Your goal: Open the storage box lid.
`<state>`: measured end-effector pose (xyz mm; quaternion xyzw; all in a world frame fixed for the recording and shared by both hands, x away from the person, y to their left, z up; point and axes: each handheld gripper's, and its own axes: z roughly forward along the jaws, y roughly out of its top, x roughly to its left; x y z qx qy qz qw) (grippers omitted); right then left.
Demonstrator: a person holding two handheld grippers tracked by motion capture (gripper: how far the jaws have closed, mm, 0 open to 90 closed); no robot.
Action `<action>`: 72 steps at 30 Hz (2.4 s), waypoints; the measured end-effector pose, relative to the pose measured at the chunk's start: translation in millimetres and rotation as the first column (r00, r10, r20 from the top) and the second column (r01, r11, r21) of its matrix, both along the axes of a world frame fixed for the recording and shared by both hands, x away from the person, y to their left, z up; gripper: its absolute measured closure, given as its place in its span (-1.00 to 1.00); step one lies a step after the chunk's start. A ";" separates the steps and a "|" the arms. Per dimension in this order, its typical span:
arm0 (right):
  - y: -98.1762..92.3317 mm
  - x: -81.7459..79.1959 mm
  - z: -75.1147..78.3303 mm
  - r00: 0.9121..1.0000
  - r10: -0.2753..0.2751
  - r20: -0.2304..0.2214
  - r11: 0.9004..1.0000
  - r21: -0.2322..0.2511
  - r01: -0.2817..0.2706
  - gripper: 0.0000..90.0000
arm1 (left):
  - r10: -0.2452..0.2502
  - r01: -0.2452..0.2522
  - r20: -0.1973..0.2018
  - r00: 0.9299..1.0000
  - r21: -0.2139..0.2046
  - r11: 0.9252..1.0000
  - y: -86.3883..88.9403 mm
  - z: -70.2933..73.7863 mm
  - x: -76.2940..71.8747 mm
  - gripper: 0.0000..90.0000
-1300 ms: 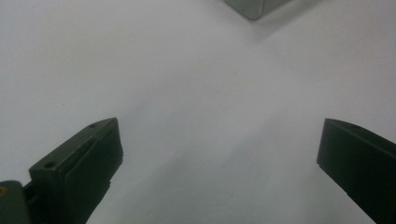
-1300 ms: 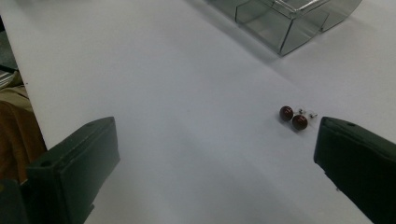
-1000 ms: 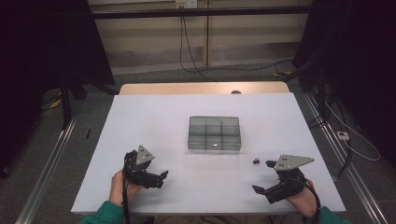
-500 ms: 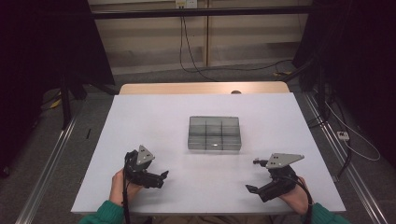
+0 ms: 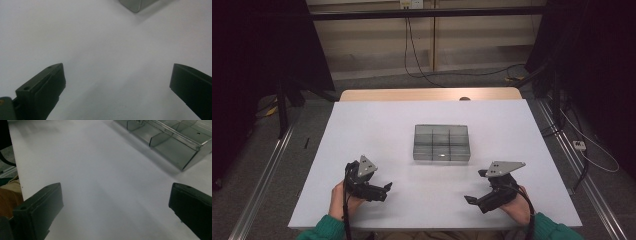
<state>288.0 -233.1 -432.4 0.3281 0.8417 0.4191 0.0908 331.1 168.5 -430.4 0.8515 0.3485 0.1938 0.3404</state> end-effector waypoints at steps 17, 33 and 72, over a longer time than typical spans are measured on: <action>26.1 15.8 -0.6 1.000 0.027 0.003 1.000 0.009 -0.027 -1.00 | -0.010 0.010 0.017 1.000 0.012 1.000 -1.0 0.9 0.0 -1.00; 42.4 30.0 -2.9 1.000 0.008 0.004 1.000 0.012 -0.008 -0.91 | -0.009 0.009 0.020 1.000 0.002 1.000 -1.2 1.7 -0.8 -1.00; 61.2 56.7 -9.6 0.992 -0.126 0.021 0.991 0.049 0.125 0.49 | -0.013 0.013 0.021 1.000 0.010 1.000 -1.8 1.4 -0.9 -1.00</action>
